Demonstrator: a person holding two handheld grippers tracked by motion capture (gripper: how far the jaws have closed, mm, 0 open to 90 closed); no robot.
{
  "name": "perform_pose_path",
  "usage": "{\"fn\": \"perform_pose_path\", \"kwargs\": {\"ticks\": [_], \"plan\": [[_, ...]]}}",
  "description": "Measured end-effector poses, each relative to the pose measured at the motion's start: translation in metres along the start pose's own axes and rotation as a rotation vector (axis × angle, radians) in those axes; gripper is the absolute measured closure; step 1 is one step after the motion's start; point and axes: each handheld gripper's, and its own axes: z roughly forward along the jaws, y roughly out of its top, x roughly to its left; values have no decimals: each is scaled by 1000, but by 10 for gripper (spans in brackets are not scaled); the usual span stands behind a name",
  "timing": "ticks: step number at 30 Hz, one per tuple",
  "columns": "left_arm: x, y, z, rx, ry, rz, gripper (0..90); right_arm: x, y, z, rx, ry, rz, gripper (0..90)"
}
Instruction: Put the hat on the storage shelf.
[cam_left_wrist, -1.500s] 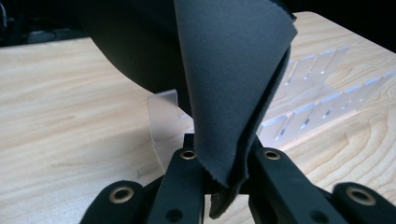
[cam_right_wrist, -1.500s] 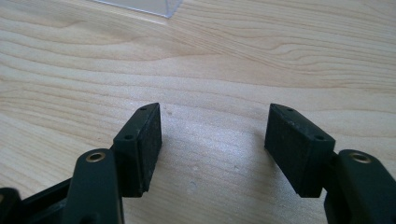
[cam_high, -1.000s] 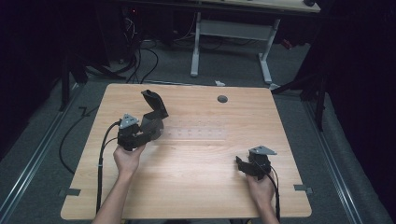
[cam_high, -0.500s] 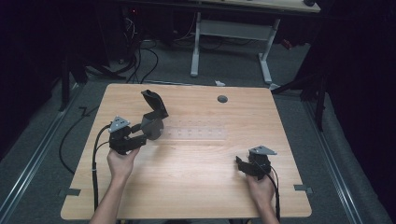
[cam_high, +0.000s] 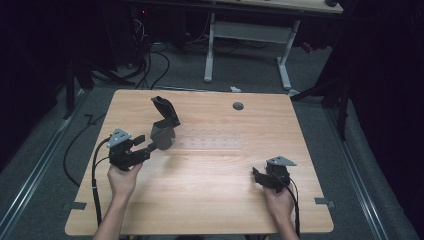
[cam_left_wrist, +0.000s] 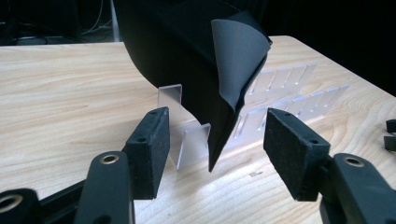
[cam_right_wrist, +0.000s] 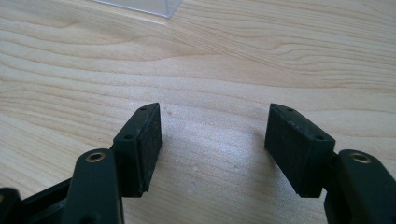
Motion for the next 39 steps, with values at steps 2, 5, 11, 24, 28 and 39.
{"fn": "perform_pose_path", "kwargs": {"ticks": [2,5,11,24,28,39], "plan": [[1,1,-3,-4,1,-5,413,0,0,0,0,0,0,367],[1,3,-8,-9,0,-2,410,0,0,0,0,0,0,367],[2,1,-15,-8,-2,-7,412,0,0,0,0,0,0,367],[1,-3,-30,5,-24,-48,435,0,0,0,0,0,0,367],[0,-6,-34,0,-36,-39,445,0,0,0,0,0,0,367],[-6,-17,-40,1,-74,-10,441,0,0,0,0,0,0,367]]}}
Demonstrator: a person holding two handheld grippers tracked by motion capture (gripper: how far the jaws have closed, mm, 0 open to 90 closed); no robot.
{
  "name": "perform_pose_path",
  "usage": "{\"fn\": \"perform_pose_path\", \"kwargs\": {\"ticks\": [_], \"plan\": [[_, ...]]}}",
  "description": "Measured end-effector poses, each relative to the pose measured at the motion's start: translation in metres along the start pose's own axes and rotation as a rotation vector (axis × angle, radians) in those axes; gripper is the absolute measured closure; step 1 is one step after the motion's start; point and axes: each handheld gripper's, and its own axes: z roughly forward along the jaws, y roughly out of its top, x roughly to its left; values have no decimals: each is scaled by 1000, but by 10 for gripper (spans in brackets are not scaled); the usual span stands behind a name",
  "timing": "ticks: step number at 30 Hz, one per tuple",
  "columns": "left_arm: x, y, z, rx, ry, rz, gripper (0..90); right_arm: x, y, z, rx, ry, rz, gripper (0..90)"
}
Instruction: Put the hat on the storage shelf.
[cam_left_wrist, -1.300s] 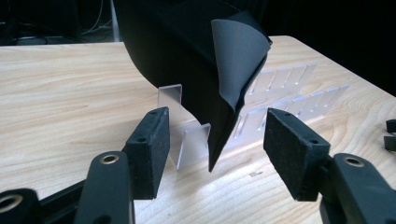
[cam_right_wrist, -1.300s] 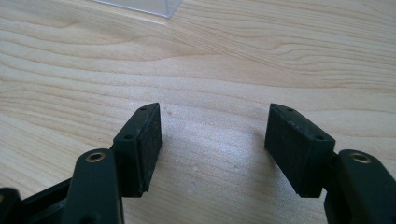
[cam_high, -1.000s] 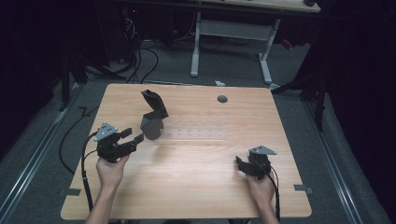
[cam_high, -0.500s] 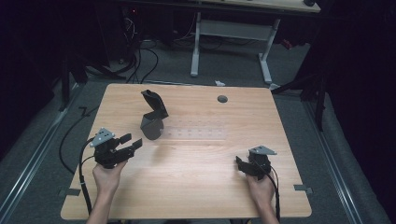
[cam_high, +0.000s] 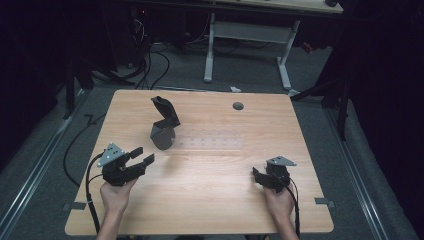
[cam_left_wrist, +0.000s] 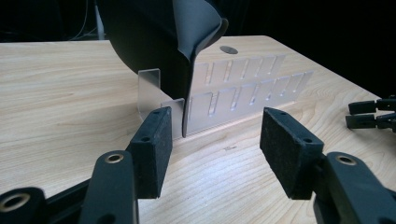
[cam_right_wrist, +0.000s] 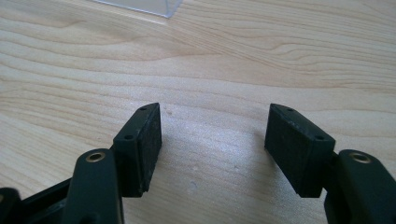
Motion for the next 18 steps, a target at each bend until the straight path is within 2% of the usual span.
{"fn": "perform_pose_path", "kwargs": {"ticks": [6,9,18], "plan": [[-1,-8,3,47,0,6,429,0,0,0,0,0,0,367],[-2,-14,5,67,14,21,419,0,0,0,0,0,1,367],[-4,-29,8,125,11,61,449,0,0,0,0,0,0,366]]}}
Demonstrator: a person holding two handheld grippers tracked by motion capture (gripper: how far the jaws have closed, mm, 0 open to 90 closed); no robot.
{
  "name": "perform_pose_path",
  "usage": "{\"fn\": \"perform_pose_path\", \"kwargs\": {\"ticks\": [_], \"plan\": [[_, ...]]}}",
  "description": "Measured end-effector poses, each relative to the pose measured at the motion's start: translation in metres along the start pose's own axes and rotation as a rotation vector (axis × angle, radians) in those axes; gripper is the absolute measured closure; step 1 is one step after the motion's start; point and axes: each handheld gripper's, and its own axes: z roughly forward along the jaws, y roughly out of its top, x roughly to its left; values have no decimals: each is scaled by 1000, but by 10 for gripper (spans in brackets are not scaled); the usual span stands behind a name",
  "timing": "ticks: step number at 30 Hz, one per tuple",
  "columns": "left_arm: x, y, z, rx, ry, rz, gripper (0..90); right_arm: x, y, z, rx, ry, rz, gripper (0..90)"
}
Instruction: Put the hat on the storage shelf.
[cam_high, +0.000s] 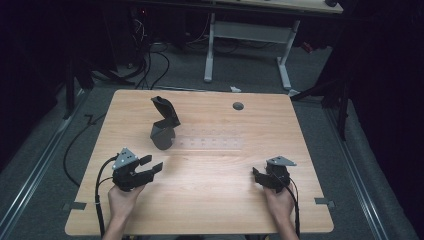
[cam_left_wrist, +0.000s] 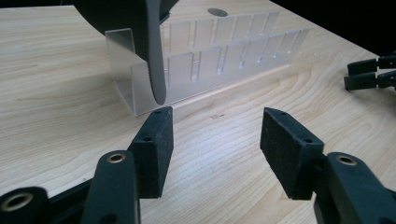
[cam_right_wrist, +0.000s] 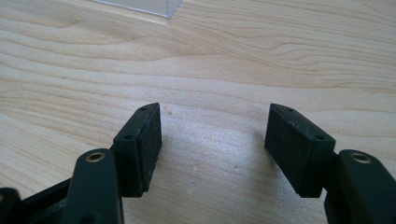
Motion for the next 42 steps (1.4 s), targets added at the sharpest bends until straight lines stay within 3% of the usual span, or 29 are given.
{"fn": "perform_pose_path", "kwargs": {"ticks": [14,27,36,42], "plan": [[1,-25,12,85,-11,44,501,0,0,0,0,0,0,366],[13,-43,28,122,45,30,450,0,0,0,3,-1,2,366],[19,-53,40,126,106,72,423,0,0,0,3,-1,2,366],[18,-63,45,158,136,136,420,0,0,0,3,-1,2,366]]}}
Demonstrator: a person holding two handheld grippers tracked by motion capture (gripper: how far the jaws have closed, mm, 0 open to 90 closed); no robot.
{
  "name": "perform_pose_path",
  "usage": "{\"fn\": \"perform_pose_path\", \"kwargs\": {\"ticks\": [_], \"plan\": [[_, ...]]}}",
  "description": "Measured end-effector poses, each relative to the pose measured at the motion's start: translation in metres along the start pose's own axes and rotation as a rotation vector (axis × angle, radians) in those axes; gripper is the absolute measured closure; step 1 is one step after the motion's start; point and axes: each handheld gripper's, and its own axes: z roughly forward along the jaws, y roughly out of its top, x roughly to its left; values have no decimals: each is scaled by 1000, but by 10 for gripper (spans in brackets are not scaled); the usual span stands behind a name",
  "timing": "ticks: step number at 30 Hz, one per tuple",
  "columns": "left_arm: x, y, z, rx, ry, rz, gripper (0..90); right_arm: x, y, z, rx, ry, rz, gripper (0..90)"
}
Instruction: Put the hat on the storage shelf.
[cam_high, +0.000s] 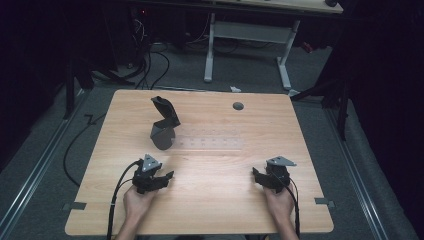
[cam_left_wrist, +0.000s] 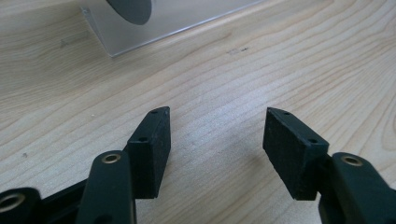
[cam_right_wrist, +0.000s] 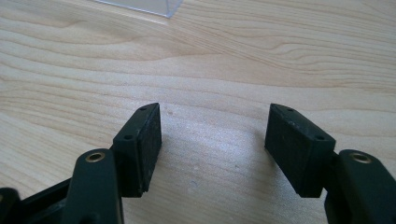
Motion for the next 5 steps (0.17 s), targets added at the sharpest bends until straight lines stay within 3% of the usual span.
{"fn": "perform_pose_path", "kwargs": {"ticks": [2,5], "plan": [[-2,-2,0,1,6,31,404,0,0,0,0,0,0,366],[-2,-2,0,3,9,19,393,0,0,0,0,0,0,365]]}}
